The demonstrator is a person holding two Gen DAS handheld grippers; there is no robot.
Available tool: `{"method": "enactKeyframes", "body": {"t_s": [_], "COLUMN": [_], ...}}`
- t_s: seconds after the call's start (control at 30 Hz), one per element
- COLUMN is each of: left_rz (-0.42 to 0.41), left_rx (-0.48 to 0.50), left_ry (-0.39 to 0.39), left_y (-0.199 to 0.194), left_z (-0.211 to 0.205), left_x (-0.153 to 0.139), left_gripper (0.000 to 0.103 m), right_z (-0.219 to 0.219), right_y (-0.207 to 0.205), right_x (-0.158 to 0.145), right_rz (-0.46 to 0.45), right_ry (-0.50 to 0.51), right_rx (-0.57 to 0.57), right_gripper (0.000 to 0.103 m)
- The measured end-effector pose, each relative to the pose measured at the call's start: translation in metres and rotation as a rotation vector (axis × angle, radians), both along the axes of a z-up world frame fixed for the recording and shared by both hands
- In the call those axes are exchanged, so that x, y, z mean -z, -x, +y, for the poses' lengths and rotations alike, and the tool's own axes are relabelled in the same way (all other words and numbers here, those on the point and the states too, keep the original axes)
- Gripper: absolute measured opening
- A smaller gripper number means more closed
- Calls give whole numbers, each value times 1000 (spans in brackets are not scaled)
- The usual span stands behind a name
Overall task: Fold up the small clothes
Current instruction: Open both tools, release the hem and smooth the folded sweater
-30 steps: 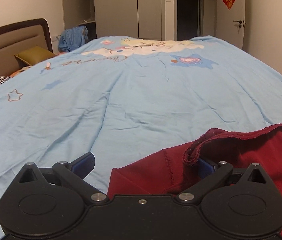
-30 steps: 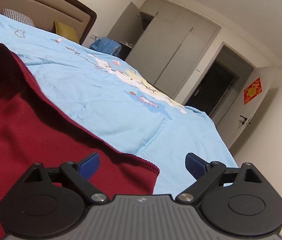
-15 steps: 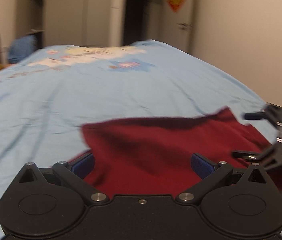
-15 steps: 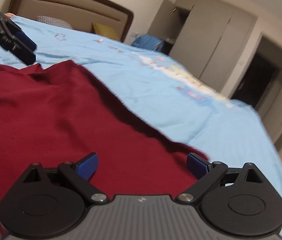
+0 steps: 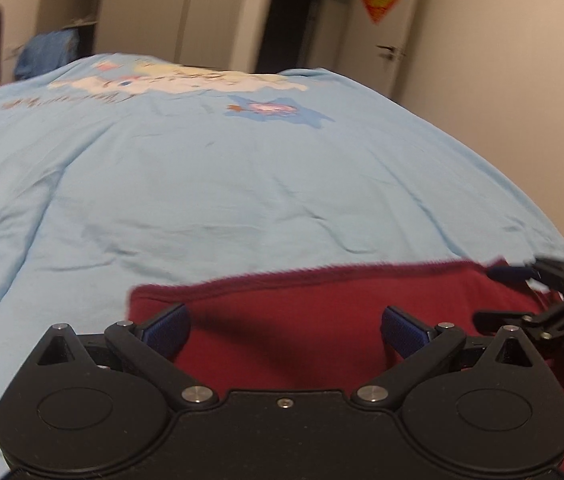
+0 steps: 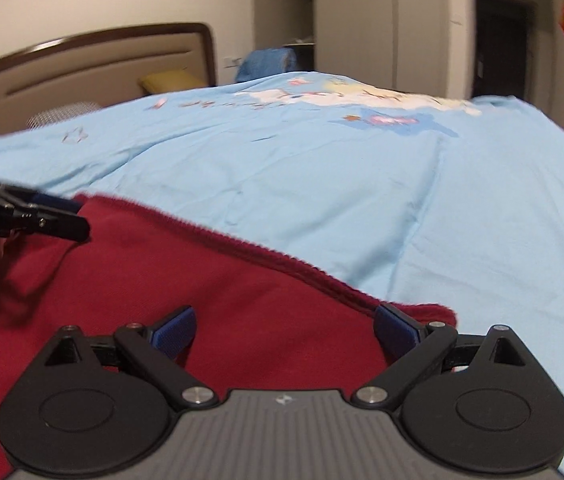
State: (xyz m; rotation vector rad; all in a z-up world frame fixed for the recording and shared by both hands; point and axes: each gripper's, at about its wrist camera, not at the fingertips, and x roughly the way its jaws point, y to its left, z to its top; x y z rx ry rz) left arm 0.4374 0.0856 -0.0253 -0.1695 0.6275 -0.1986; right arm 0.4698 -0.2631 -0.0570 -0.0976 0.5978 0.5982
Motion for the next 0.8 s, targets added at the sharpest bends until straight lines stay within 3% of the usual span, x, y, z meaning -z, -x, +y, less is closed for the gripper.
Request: {"method": "enactKeyframes", "body": {"t_s": [0.17,0.27,0.43,0.8], "left_rz": [1,-20,-27,-41], "left_rx": [-74,-76,-78,-76], "left_ry": [167,161,116,132], "left_y": [-1,-1,0,5], "left_z": [33,31,22,25], "left_x": [22,25,27,29], "left_gripper": [102,102,102,102], "right_z": [-39,-57,-60,-64], "right_y": [-14,-18,-20,-15], "right_x": [11,15,17,20], "right_rz": [67,100,87,87], "right_ry": [-218,-316,-328,-384], "right_rx": [94,105,101,92], "right_gripper": [98,98,99,100]}}
